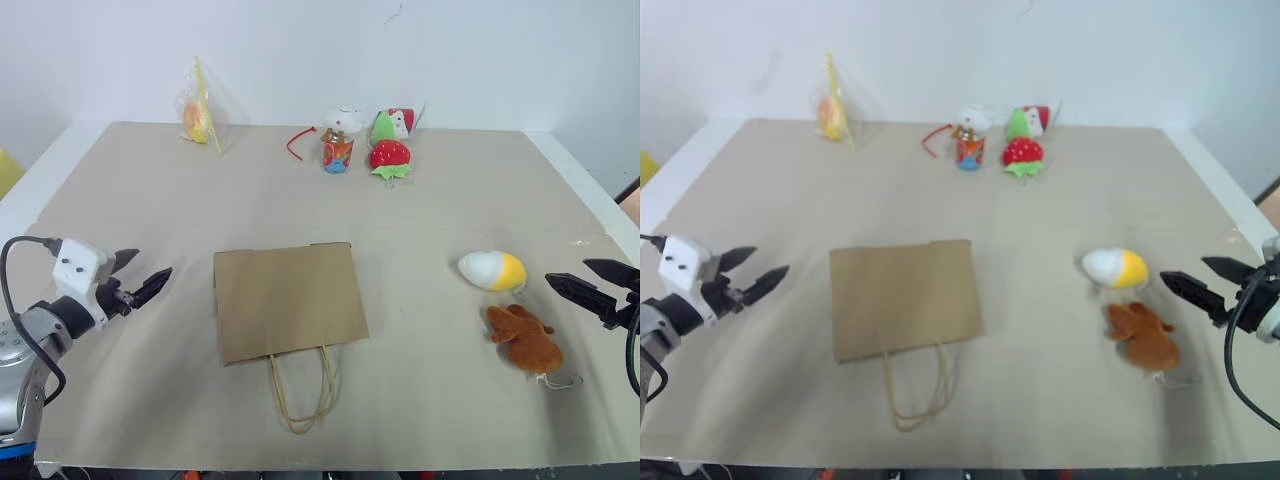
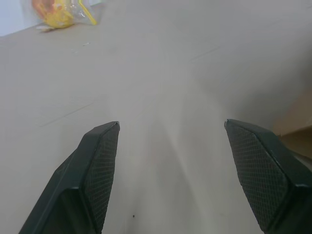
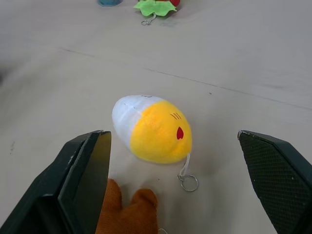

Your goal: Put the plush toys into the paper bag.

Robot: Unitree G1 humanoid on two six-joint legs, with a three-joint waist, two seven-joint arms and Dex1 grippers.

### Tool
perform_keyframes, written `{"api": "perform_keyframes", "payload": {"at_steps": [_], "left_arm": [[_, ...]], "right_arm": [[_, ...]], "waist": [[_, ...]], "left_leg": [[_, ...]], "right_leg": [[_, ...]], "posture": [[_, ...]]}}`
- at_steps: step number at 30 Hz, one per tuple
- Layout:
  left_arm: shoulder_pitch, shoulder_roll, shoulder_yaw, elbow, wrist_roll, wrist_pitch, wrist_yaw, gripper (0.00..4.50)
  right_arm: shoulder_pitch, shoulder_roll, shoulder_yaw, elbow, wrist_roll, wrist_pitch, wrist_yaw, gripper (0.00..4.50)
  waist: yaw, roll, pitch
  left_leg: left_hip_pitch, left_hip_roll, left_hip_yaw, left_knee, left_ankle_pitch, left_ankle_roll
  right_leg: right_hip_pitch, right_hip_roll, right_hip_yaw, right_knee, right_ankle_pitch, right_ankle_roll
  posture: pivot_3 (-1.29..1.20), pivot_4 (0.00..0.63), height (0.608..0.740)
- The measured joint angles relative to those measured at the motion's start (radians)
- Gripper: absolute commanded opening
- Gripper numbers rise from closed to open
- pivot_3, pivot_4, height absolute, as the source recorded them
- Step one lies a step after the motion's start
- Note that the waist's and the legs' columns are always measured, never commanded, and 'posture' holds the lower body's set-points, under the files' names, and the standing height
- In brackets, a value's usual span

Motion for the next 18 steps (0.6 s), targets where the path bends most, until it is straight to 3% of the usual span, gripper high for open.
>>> {"api": "perform_keyframes", "payload": {"at_steps": [3,8,12,18], "left_arm": [[-0.051,0.019,-0.034,-0.033,-0.003,-0.016,-0.032,3.54],[-0.076,0.027,-0.071,-0.066,-0.003,-0.019,-0.055,3.54],[-0.111,0.046,-0.154,-0.163,-0.001,-0.032,-0.101,3.54],[-0.055,0.091,-0.251,-0.361,0.012,-0.109,-0.212,3.54]], "right_arm": [[-0.184,0.035,0.159,-0.188,0.12,0.078,-0.004,4.5],[-0.363,0.117,0.339,-0.28,0.2,0.147,0.02,4.5],[-0.499,0.197,0.62,-0.353,0.209,0.151,0.182,4.5],[-0.594,0.201,0.679,-0.269,0.151,0.081,0.301,4.5]], "waist": [[-0.008,0.0,0.0],[-0.007,-0.001,0.0],[0.005,-0.001,0.0],[0.004,-0.001,0.0]], "left_leg": [[0.001,0.002,-0.001,0.001,0.001,0.001],[0.0,0.005,0.0,0.002,0.001,0.0],[-0.003,0.005,0.0,0.002,0.0,0.0],[-0.004,0.002,0.002,0.003,-0.002,0.001]], "right_leg": [[-0.001,0.003,0.001,0.0,0.004,-0.001],[-0.001,0.007,0.002,0.0,0.005,-0.001],[-0.002,0.01,0.001,0.0,0.003,-0.003],[-0.003,0.003,0.002,0.0,0.002,-0.001]], "posture": [[0.0,0.15,0.74],[0.0,0.15,0.74],[0.0,0.15,0.74],[0.0,0.15,0.74]]}}
